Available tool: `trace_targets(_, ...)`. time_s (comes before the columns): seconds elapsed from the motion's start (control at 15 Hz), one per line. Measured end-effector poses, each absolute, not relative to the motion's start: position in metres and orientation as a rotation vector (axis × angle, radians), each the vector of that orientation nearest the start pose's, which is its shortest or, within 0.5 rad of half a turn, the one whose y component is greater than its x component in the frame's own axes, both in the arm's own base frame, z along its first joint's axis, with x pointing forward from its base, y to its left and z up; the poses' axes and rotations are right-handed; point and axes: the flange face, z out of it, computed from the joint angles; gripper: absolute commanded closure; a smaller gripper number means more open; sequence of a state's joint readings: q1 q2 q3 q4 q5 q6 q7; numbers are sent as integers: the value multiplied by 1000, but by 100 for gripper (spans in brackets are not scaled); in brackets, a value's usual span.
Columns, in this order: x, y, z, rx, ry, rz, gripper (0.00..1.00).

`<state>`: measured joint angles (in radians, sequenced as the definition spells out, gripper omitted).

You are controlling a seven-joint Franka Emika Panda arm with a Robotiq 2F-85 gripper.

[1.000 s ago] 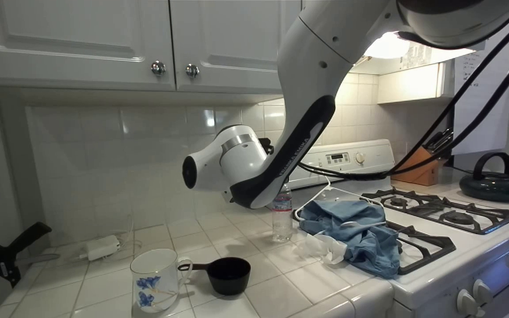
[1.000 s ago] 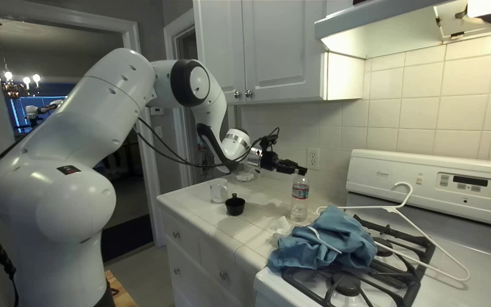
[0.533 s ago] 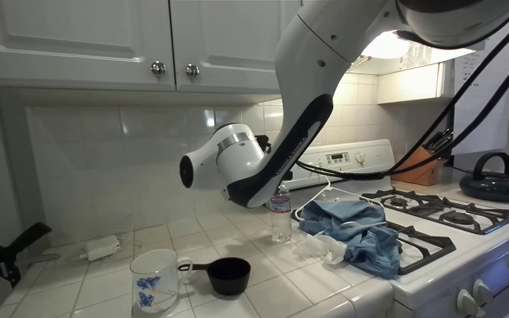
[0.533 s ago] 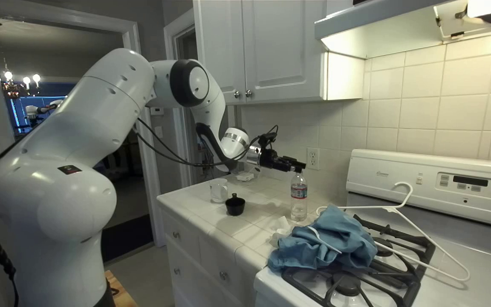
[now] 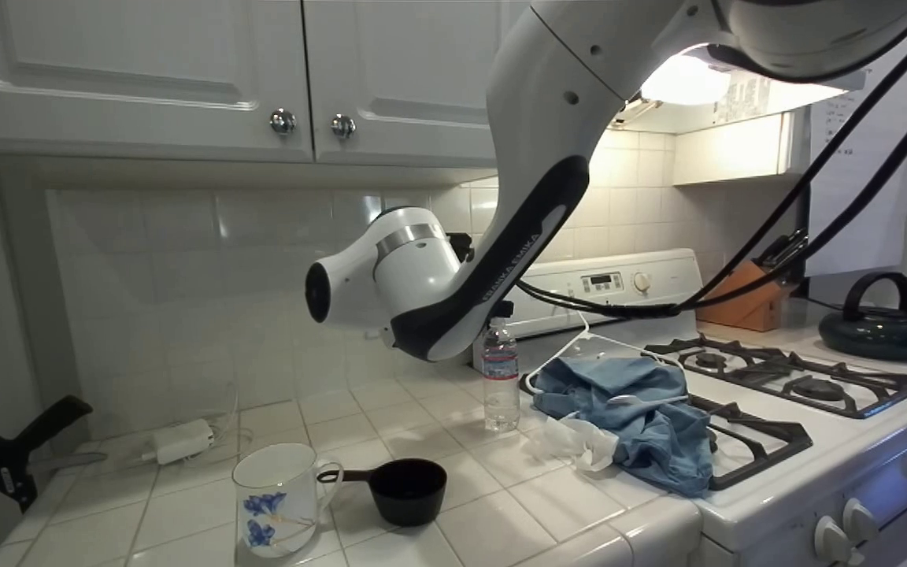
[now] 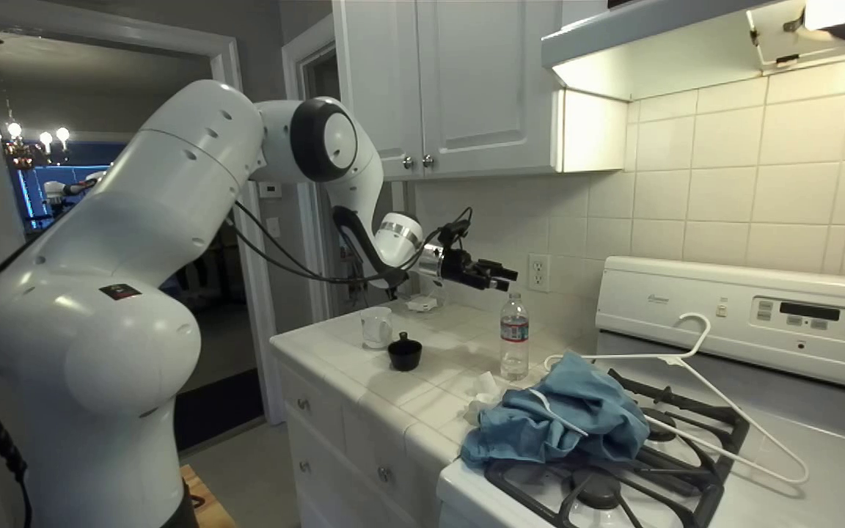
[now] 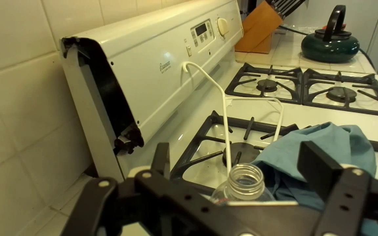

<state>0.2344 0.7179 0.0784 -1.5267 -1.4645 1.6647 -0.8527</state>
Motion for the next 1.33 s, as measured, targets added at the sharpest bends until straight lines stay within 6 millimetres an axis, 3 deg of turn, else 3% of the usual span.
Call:
trace_targets(0.27,681,128,291,1186,1450,-794,0)
trace_targets(0.6,645,134,334,1439,1519,-695,0)
trace_targets(1.0,583,87,374,1823,1522,-631,0)
trace_targets(1.33,526,48,381,2156,1389,-627,0)
